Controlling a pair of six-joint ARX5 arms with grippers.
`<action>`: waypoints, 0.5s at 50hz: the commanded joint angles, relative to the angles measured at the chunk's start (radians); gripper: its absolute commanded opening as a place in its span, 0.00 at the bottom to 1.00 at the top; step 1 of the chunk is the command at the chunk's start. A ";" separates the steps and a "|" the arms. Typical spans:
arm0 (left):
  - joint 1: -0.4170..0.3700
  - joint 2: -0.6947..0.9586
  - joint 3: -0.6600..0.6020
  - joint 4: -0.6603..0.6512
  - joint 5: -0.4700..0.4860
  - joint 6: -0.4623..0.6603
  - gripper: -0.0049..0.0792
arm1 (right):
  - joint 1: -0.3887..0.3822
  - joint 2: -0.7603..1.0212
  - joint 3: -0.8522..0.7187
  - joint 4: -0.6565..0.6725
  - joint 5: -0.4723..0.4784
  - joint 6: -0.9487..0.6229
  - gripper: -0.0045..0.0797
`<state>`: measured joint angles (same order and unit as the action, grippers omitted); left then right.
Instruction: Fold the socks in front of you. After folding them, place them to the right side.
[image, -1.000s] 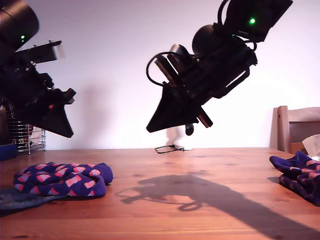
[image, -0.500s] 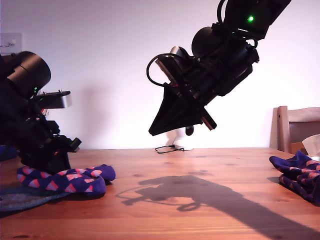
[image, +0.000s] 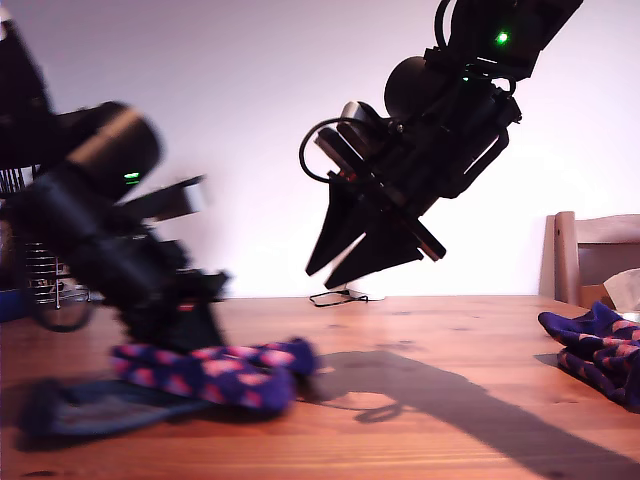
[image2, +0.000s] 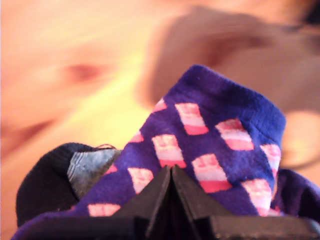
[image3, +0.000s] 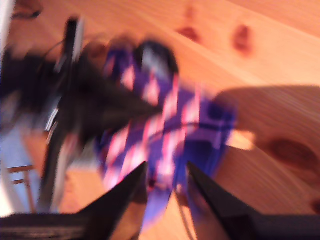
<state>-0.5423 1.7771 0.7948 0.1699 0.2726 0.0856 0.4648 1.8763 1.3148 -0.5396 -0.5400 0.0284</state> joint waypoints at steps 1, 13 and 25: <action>-0.011 0.037 -0.030 0.000 0.007 -0.008 0.03 | -0.011 0.002 0.010 -0.032 0.018 0.003 0.37; -0.031 0.037 -0.030 0.018 0.007 -0.035 0.03 | -0.038 0.040 0.010 -0.117 0.027 0.027 0.40; -0.030 0.037 -0.030 0.018 0.008 -0.045 0.03 | -0.026 0.083 0.010 -0.114 0.014 0.050 0.41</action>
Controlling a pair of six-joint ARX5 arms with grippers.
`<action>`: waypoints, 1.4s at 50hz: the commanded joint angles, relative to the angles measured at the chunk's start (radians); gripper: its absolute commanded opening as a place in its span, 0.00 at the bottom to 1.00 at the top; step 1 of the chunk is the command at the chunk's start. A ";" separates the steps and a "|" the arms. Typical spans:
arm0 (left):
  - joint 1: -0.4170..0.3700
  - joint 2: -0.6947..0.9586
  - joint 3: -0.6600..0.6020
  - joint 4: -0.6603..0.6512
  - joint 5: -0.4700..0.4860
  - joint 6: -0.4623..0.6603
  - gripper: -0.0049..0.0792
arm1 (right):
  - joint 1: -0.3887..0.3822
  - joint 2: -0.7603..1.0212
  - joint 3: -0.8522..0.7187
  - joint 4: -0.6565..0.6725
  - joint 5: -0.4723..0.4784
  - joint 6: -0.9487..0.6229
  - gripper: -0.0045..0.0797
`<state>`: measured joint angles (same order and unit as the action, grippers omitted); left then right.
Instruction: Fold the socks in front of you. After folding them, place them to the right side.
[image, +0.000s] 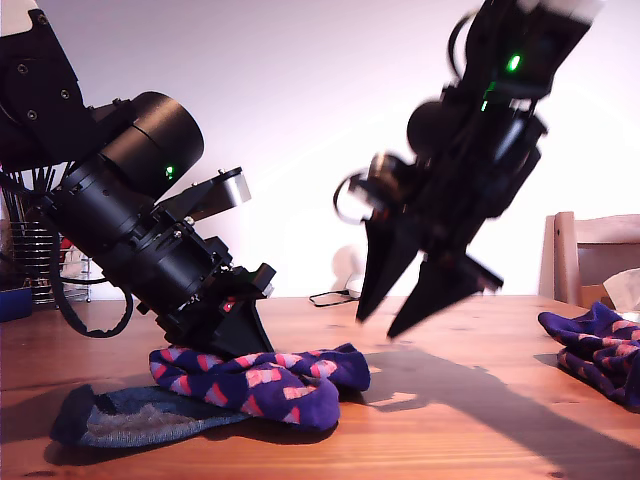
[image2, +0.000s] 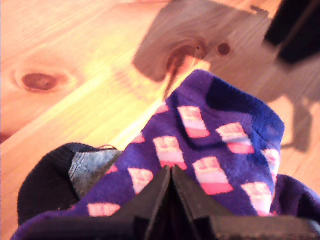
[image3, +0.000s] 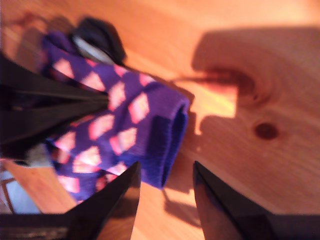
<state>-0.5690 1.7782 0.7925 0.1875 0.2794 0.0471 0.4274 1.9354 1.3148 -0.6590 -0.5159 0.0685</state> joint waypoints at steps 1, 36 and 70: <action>-0.003 0.036 -0.027 0.000 0.001 -0.006 0.03 | 0.013 0.032 0.010 0.010 -0.017 0.012 0.41; -0.003 0.036 -0.027 -0.005 0.001 -0.006 0.03 | 0.025 0.077 0.010 0.084 -0.055 0.061 0.41; -0.003 0.036 -0.027 -0.016 0.001 -0.006 0.03 | 0.057 0.111 0.010 0.094 -0.087 0.074 0.17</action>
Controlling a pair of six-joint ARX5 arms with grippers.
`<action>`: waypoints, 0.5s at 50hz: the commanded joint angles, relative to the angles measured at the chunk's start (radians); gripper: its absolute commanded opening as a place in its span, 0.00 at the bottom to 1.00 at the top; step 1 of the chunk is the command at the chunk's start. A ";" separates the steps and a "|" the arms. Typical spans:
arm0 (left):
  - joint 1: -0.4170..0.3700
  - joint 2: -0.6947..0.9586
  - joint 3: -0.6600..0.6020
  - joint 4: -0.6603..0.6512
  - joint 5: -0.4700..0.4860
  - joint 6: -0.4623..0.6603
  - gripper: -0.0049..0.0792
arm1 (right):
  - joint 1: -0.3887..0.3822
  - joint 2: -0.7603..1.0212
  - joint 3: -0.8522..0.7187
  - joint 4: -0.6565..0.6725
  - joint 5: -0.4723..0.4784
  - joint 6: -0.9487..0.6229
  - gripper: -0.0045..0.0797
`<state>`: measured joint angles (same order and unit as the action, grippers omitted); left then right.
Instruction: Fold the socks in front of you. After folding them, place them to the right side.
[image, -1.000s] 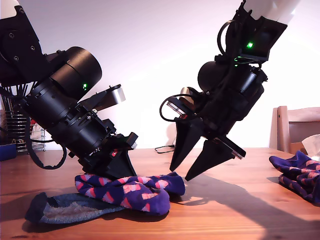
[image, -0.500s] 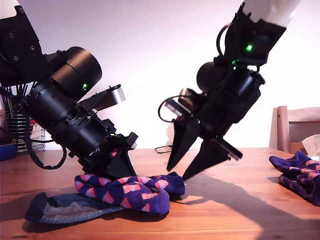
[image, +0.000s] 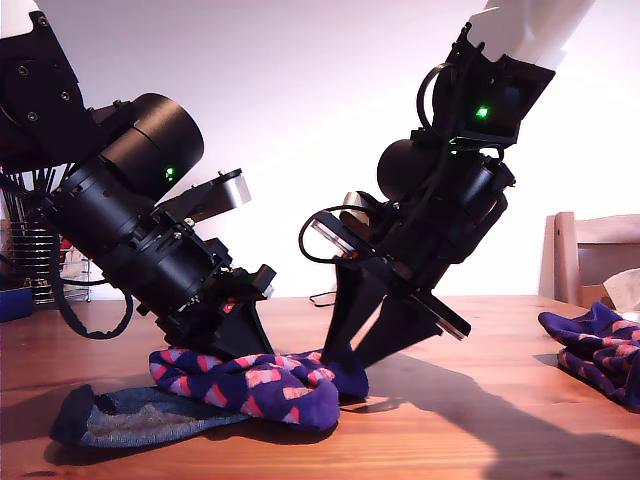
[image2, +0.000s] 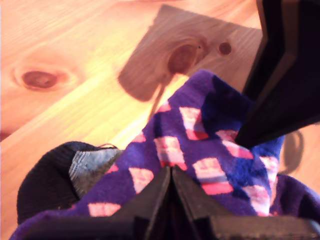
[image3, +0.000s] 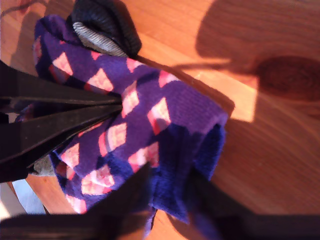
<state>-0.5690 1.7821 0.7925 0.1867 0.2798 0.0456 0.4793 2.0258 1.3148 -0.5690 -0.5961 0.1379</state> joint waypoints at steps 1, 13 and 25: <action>-0.003 0.032 -0.027 -0.016 0.000 -0.005 0.03 | 0.005 0.021 0.010 0.003 -0.007 0.005 0.16; -0.003 0.032 -0.027 -0.030 0.000 -0.004 0.03 | 0.010 0.021 0.010 0.002 -0.007 0.005 0.04; -0.002 0.031 -0.026 -0.029 0.000 -0.004 0.03 | 0.010 0.021 0.056 -0.020 -0.008 0.004 0.04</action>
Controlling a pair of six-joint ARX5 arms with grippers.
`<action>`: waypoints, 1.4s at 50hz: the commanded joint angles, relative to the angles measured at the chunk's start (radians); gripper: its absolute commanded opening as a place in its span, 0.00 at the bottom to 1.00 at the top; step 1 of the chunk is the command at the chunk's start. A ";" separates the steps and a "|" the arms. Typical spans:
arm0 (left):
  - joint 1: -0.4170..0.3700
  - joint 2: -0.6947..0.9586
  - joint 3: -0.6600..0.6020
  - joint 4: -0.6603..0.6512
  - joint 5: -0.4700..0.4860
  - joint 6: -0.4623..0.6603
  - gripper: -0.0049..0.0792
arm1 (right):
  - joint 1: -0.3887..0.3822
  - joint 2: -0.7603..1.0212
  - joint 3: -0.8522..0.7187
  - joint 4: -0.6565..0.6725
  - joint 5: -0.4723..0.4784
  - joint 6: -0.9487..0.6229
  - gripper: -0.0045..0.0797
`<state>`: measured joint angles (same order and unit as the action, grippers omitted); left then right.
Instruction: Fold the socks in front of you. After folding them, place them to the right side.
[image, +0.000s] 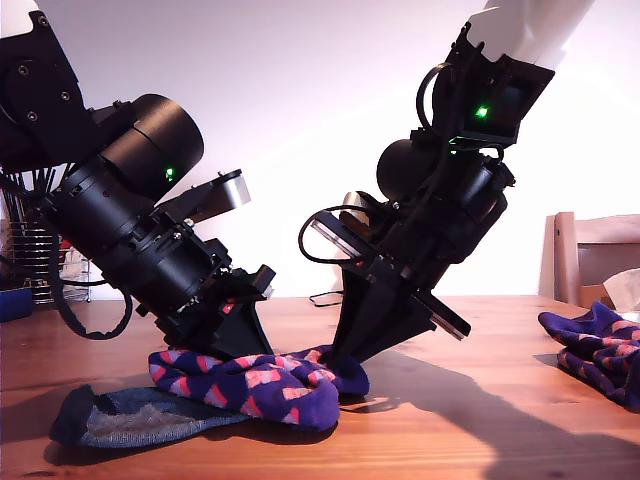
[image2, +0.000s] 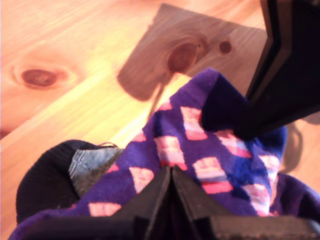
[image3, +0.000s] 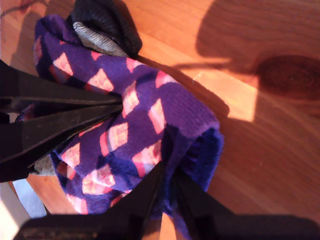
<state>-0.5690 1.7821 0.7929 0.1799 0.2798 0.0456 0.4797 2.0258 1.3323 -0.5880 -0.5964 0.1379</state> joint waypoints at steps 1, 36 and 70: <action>-0.002 0.031 -0.026 -0.022 0.000 -0.004 0.03 | 0.009 0.021 0.046 -0.005 -0.008 0.004 0.04; 0.026 -0.255 0.031 -0.109 -0.079 0.042 0.03 | 0.009 0.021 0.265 -0.091 -0.006 -0.007 0.04; 0.026 -0.282 0.030 -0.312 -0.092 0.080 0.03 | 0.009 0.021 0.524 -0.193 0.005 -0.007 0.04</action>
<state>-0.5415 1.4929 0.8284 -0.1329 0.1986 0.1104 0.4805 2.0258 1.8442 -0.7757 -0.5919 0.1333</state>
